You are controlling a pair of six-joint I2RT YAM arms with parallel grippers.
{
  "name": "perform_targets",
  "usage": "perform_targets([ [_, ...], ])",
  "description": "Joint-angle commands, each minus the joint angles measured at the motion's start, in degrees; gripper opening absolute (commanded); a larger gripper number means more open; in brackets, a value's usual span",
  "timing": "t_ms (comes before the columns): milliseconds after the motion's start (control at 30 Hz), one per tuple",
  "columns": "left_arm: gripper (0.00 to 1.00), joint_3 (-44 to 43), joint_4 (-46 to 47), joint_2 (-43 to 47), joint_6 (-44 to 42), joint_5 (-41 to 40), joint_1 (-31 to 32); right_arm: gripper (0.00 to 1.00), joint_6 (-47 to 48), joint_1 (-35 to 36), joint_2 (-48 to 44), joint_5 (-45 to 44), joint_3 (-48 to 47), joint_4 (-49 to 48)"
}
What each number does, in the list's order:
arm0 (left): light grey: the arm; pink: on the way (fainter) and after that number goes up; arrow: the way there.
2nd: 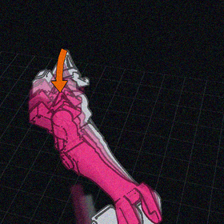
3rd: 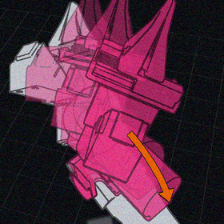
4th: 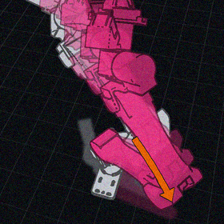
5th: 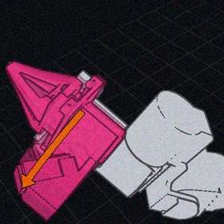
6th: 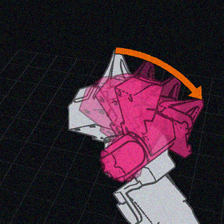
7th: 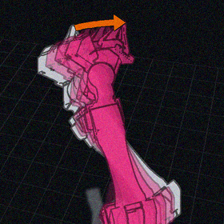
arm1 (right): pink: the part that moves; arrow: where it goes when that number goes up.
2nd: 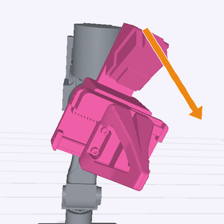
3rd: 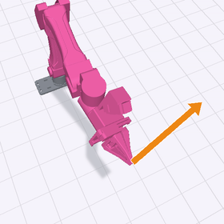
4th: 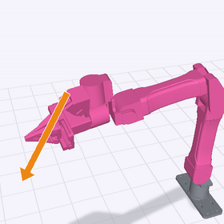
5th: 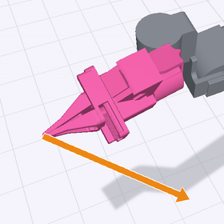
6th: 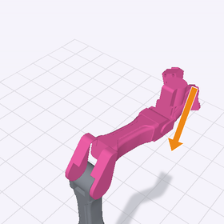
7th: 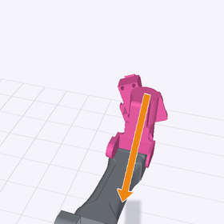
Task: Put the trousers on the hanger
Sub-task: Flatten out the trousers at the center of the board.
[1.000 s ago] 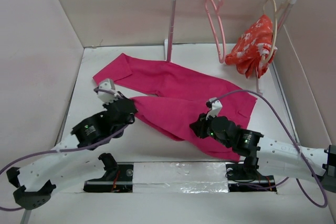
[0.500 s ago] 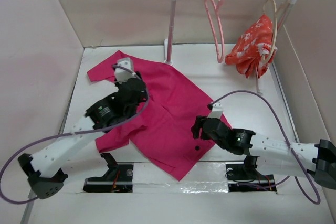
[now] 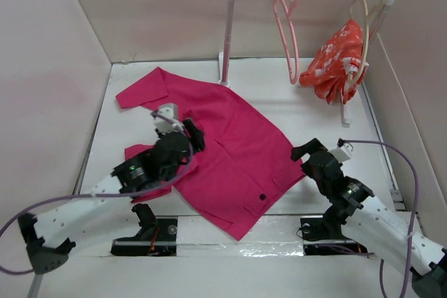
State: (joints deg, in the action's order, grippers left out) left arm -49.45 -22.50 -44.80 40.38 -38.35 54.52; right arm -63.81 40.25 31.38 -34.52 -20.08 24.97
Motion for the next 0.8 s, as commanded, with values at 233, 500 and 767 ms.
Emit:
perform_targets([
  [233, 0.51, 4.4, 12.5, -11.8, 3.7, -5.2, 15.5, 0.97, -0.5, -16.4, 2.7, 7.3, 0.8, -0.3],
  [500, 0.51, 13.8, 24.1, -1.5, -1.6, -4.7, 16.1, 0.75, 5.3, -21.5, 9.0, 23.1, -1.8, -0.2],
  [767, 0.51, 18.6, 25.7, 9.4, -5.6, -7.1, 16.1, 0.50, 7.0, -22.8, 17.3, 31.8, -2.8, -2.3],
])
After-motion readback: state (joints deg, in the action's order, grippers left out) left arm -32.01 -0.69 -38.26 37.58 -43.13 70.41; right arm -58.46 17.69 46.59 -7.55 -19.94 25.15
